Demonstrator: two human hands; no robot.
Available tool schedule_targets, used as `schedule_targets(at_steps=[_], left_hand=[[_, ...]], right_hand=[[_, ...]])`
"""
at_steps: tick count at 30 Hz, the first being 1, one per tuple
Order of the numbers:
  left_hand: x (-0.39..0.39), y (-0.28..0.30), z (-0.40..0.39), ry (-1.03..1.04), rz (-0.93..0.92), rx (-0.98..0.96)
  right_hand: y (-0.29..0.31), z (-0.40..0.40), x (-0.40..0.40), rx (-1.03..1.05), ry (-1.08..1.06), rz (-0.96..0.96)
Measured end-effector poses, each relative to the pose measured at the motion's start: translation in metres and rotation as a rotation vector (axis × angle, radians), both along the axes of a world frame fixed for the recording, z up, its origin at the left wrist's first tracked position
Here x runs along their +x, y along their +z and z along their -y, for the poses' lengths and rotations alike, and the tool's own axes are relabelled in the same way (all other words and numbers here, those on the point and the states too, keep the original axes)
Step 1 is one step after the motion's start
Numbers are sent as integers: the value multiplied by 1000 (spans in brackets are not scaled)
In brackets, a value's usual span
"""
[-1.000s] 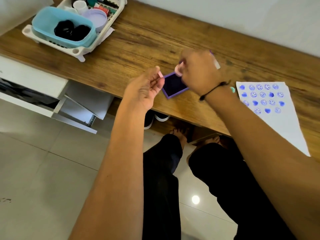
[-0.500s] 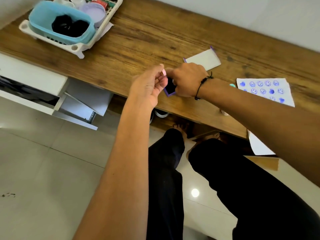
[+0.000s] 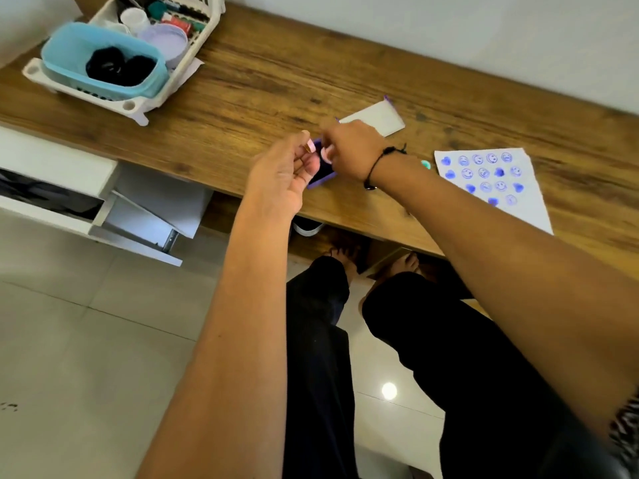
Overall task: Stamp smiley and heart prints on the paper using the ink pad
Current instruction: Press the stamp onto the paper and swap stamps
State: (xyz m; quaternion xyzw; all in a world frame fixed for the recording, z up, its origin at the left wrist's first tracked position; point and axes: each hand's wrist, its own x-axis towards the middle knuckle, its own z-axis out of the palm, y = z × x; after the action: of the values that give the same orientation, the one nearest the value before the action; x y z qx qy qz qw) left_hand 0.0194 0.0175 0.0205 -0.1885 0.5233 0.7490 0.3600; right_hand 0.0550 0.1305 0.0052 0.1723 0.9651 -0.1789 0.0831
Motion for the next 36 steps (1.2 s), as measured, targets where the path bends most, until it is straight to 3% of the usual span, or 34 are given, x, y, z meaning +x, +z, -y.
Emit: schedule_targets(at_steps=[7,15,22,29,36], left_hand=[[44,18,-44,-240,-59,40],[140,12,-106,-698,-253,-12],[162,-15,-133,-746,-309,-194],[161,-23,-140,-733,-273,-258],[161,-22,-138,-741,-263,-253]], right_hand=[[30,-27,98,-302,-528,-562],[6,-113,214,-210,-899,-418],[-18,-132,236,-61,-822,-267],[-26,-138,230,88,-656,-196],[-32,-140,226,255,-460,28]])
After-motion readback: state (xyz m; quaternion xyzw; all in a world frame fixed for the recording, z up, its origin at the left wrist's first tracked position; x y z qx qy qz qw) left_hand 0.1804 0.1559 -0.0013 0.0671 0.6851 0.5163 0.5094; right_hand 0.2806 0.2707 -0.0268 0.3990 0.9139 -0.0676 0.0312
